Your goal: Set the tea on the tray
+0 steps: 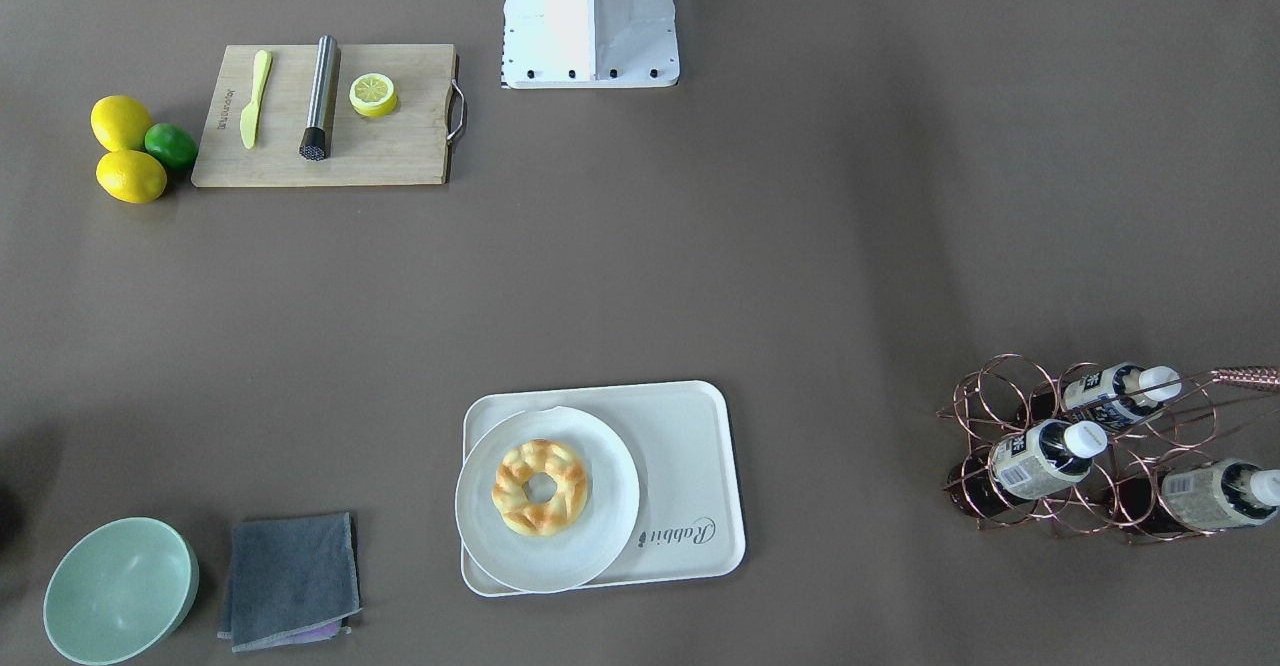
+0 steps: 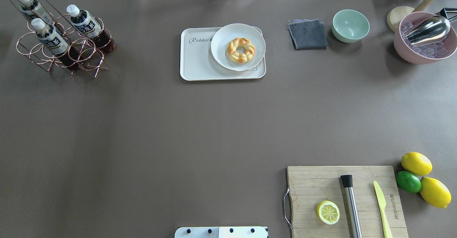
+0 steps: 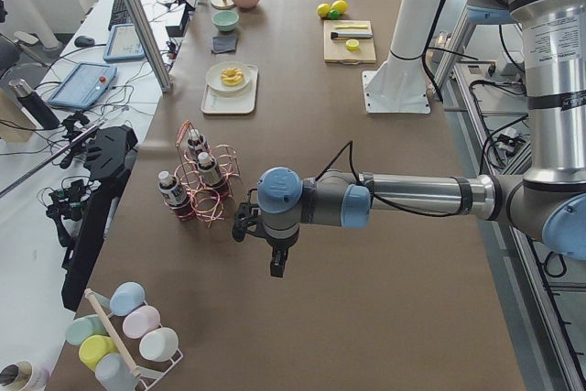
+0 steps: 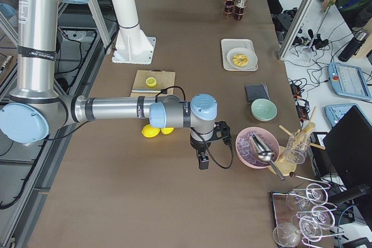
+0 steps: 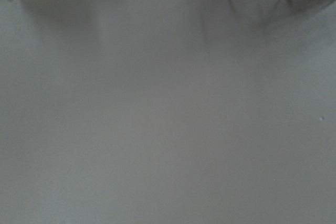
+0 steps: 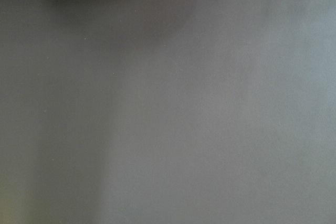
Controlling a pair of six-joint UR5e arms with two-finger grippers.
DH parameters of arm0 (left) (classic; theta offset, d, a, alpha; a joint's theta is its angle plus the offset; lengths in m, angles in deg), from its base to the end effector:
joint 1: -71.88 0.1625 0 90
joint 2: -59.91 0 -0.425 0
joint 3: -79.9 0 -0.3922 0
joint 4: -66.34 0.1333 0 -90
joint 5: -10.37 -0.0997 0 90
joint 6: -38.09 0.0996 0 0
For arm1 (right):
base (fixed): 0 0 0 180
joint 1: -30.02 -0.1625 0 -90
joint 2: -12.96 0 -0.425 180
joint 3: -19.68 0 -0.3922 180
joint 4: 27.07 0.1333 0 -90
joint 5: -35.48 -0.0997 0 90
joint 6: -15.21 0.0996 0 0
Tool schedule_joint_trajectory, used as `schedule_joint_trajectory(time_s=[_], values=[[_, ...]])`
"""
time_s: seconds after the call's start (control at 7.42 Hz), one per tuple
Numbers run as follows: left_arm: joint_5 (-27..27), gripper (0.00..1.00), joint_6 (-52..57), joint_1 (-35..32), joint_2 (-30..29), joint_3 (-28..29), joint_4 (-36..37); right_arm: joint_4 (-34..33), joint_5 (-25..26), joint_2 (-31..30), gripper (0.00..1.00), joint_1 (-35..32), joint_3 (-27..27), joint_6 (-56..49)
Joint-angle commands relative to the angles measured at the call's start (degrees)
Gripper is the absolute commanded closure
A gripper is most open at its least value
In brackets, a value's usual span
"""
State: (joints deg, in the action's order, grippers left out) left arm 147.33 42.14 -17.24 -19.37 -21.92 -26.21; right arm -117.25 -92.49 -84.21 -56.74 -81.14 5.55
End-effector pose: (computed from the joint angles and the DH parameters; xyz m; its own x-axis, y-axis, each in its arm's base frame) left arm -0.0541 -0.4178 0.6340 0.6789 0.1273 -0.7231 -0.0634 0.9913 0.1150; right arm 0.0469 -0.4460 0.6315 0.7644 -0.2478 0.5953 0.1873 0.9687 0.1627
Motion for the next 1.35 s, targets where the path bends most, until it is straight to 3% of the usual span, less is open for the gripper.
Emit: schedule_joint_trajectory(time_s=[0.0, 1.21], values=[[0.15, 0.00, 0.43, 0.00, 0.35, 0.04, -0.43, 0.00, 0.00, 0.05, 0.00, 0.00, 0.00, -0.01], [-0.12, 0.00, 2.11, -0.09, 0.09, 0.13, -1.49, 0.09, 0.00, 0.05, 0.00, 0.00, -0.08, -0.01]])
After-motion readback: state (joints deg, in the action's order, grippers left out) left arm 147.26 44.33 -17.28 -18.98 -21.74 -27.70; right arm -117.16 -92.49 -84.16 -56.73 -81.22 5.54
